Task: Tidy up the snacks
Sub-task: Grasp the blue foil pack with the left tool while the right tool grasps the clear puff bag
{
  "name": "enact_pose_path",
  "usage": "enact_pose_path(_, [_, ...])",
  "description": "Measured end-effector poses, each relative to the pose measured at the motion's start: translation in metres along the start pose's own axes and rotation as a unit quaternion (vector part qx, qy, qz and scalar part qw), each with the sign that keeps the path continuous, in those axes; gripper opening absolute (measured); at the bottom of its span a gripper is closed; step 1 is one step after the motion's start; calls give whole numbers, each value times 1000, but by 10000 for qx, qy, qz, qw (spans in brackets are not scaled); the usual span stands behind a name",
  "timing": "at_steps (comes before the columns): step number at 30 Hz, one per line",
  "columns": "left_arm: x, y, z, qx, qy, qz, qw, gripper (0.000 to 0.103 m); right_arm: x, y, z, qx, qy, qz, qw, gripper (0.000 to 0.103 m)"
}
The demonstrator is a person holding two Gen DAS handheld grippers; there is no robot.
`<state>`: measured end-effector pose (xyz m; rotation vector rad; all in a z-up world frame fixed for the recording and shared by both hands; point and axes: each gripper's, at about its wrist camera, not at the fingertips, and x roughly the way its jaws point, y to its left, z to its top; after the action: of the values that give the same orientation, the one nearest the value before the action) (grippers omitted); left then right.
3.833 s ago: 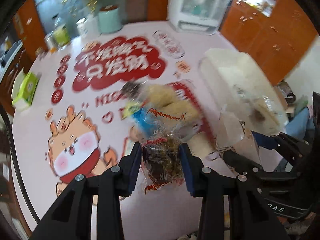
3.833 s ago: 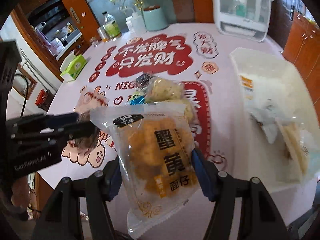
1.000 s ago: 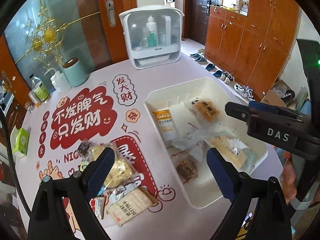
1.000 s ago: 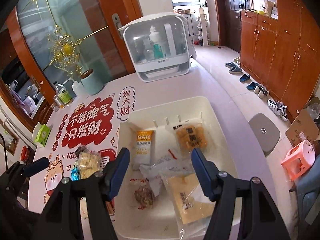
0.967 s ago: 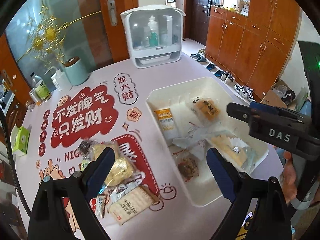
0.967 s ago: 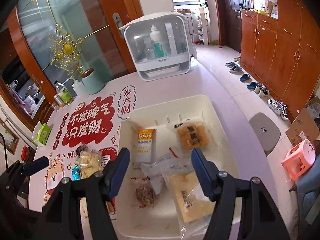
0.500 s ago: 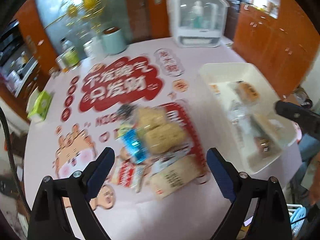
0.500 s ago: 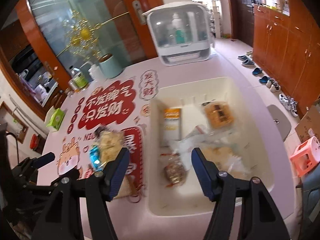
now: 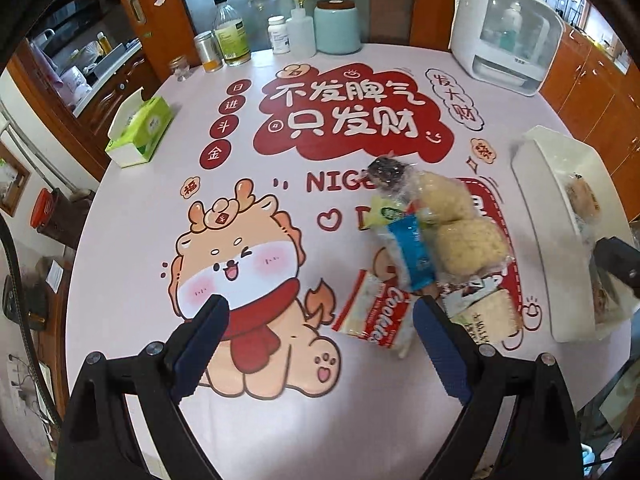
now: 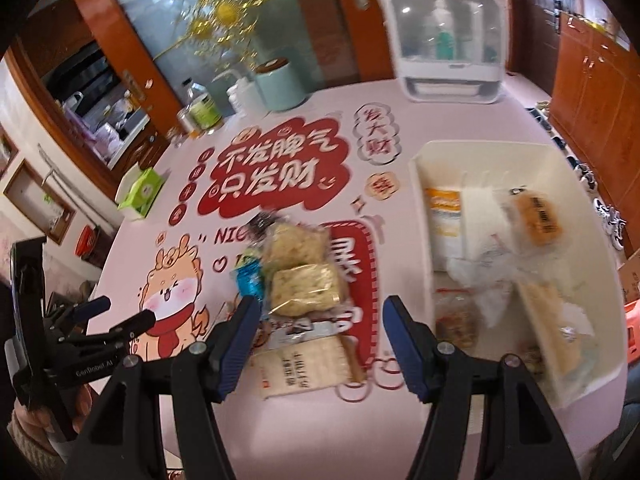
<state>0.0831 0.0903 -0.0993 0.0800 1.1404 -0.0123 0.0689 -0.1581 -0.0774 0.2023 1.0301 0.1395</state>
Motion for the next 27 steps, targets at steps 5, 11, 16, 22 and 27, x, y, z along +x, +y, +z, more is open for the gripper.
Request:
enact_pose_path(5, [23, 0, 10, 82, 172, -161, 9997, 92, 35, 19, -1, -103, 313, -75, 9994, 65])
enact_pose_path(11, [52, -13, 35, 122, 231, -581, 9980, 92, 83, 21, 5, -54, 657, -352, 9972, 65])
enact_pose_path(16, [86, -29, 52, 138, 458, -769, 9959, 92, 125, 7, 12, 172, 977, -435, 9941, 65])
enact_pose_path(22, [117, -42, 56, 133, 752, -944, 9926, 92, 160, -10, 10, 472, 1317, -353, 9895, 66])
enact_pose_path(27, [137, -47, 56, 137, 987, -1073, 9892, 87, 171, -20, 7, 842, 1412, -19, 9864, 78])
